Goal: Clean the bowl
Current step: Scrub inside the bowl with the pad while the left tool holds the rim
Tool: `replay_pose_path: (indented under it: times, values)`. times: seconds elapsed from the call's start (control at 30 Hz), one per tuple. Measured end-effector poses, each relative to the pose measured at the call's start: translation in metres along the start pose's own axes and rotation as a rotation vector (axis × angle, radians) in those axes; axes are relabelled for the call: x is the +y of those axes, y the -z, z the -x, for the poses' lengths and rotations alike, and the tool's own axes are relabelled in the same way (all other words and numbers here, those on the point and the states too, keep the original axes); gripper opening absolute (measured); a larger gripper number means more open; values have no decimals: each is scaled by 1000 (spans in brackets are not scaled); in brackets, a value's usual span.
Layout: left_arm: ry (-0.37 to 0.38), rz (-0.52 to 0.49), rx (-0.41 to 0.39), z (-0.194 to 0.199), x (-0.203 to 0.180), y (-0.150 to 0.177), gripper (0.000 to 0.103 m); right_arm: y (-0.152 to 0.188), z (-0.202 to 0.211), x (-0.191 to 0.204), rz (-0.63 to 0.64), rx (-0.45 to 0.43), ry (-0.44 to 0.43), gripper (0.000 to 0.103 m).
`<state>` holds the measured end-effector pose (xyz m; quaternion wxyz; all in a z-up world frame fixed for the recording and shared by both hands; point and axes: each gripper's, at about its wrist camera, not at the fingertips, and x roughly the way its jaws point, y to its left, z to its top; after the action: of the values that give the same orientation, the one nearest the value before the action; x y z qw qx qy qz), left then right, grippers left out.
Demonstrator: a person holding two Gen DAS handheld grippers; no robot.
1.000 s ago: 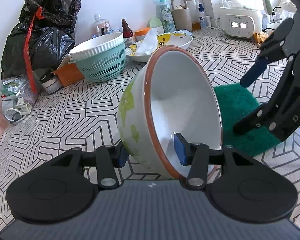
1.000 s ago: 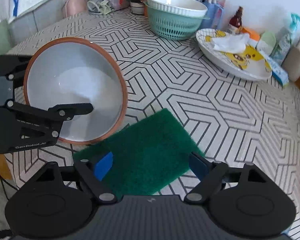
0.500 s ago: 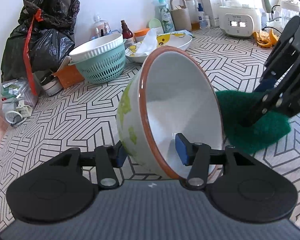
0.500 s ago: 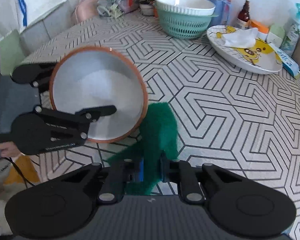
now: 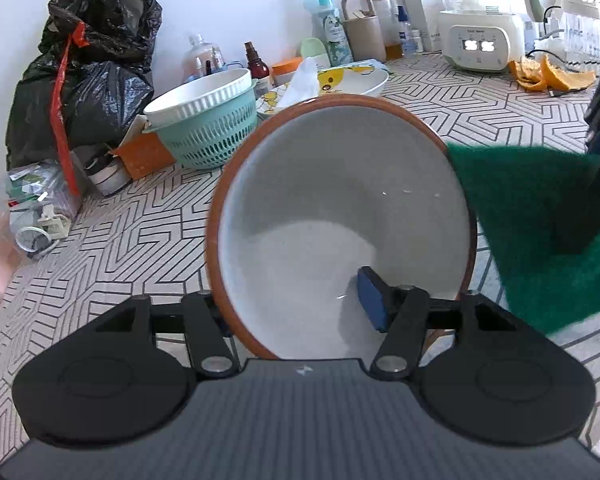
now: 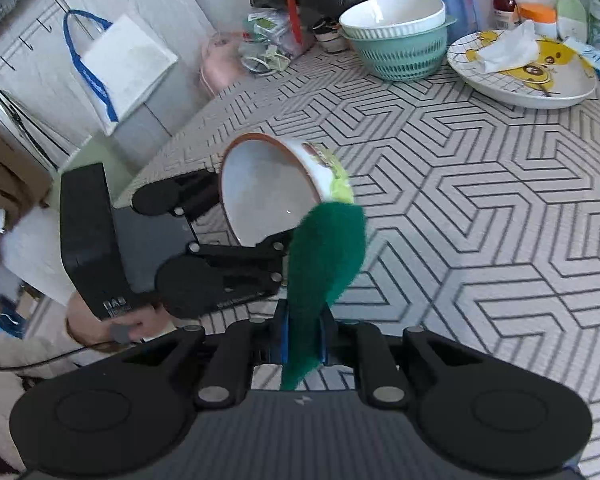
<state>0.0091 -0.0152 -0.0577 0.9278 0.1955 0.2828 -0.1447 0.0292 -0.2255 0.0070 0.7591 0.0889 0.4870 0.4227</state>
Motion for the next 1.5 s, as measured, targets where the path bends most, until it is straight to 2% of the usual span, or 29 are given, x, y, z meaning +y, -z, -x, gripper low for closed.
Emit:
replay_pose_path:
  times: [0.2,0.43,0.5,0.6,0.7,0.83,0.93,1.1,1.5]
  values:
    - [-8,-10,-3,3,0,3,45,3,-2,2,-6,-4,-43,14]
    - [-42,-52,-26,6,-8,6,44,1,4,4,-5,-3,-170,14]
    - [-51,-39,-33,7,-9,7,43,-7,0,0,-26,-16,-138,14]
    - [-61,-40,-42,8,-11,9,43,-15,-14,-11,-70,-17,-43,14]
    - [-74,-63,-43,9,-14,10,43,-21,-28,-16,-61,-3,65,14]
    - [-80,-92,-41,9,-17,8,43,-25,-34,-7,0,8,148,15]
    - [-64,-99,-44,9,-15,8,43,-24,-36,4,66,-7,238,22]
    - [-61,-133,-49,9,-17,8,43,-21,-45,26,187,-18,366,22]
    - [-32,-147,-34,7,-21,4,43,-20,-43,18,186,-30,402,26]
